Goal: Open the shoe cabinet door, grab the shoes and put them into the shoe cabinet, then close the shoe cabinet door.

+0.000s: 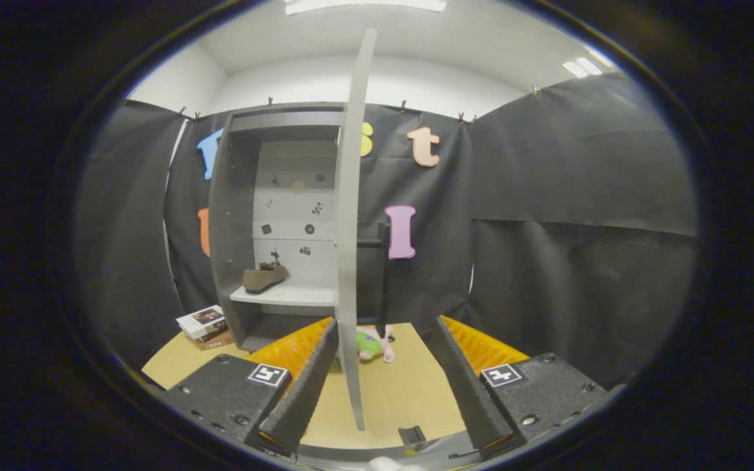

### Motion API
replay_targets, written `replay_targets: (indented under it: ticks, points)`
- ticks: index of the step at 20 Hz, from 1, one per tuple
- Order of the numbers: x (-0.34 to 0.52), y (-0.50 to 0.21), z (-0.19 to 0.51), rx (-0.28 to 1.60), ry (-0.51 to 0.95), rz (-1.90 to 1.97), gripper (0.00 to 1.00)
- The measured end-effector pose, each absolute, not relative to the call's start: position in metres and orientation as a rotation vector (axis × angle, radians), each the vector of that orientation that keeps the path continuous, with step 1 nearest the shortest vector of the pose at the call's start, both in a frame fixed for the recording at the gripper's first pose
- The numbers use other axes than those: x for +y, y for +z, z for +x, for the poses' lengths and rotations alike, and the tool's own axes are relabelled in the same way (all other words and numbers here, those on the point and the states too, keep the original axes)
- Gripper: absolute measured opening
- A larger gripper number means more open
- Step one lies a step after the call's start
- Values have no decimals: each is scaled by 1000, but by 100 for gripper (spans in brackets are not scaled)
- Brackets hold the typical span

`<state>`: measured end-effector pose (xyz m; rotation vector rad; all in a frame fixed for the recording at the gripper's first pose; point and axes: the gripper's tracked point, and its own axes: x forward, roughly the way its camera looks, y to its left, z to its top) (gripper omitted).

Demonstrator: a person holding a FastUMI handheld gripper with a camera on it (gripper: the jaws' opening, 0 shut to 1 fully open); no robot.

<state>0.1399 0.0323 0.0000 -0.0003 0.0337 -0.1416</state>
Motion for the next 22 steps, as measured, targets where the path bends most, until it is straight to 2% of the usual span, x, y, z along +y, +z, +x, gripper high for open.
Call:
replay_targets:
  ticks: [3,9,15,22]
  points:
    - [58,-31,133,54,-127,-12,93]
    - [144,-117,149,183,26,19,93]
    - [228,-246,186,396,151,62,93]
    - [274,-355,251,597,190,96,93]
